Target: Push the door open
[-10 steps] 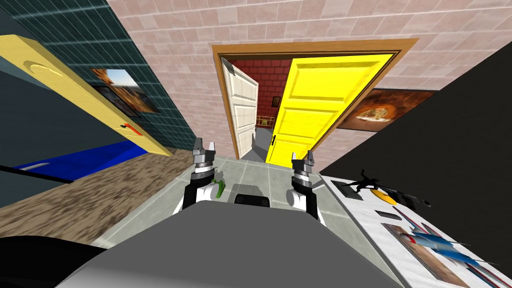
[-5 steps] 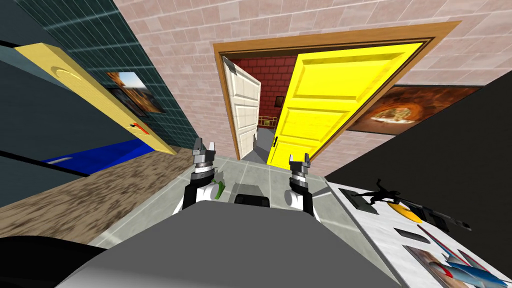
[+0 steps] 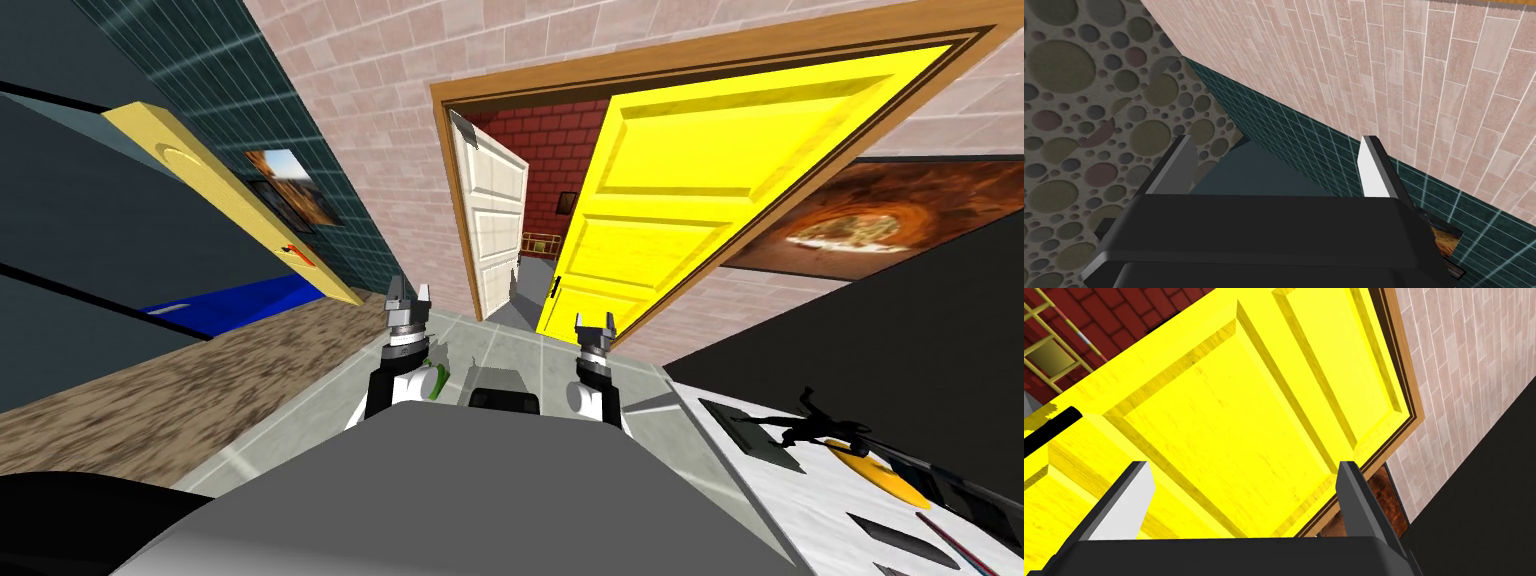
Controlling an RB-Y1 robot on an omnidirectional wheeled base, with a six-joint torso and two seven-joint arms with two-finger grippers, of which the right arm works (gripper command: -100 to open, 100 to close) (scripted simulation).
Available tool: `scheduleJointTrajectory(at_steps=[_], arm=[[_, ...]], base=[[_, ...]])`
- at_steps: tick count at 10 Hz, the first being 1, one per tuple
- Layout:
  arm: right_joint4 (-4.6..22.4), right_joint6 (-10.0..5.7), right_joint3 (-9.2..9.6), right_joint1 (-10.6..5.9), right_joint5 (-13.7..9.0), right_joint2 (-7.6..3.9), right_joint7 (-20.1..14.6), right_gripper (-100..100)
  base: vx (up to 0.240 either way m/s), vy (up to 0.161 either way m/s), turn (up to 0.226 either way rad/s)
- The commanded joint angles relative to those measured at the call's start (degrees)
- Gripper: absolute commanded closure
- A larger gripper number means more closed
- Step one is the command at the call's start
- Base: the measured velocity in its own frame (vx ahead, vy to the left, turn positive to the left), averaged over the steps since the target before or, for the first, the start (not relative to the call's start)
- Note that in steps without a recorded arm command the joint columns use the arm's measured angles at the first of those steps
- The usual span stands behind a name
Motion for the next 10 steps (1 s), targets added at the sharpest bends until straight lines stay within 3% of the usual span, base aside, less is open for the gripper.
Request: scheduleJointTrajectory(at_steps=[1,10], arm=[[2.27,-1.29,0.4,-0.13,-1.05,-0.19,-1.94,-100],[13.52,-6.22,1.97,-1.49,-7.41,-0.59,-12.14,-100]], base=[[0.077,-0.027,0.103],[0.09,-0.066,0.112]])
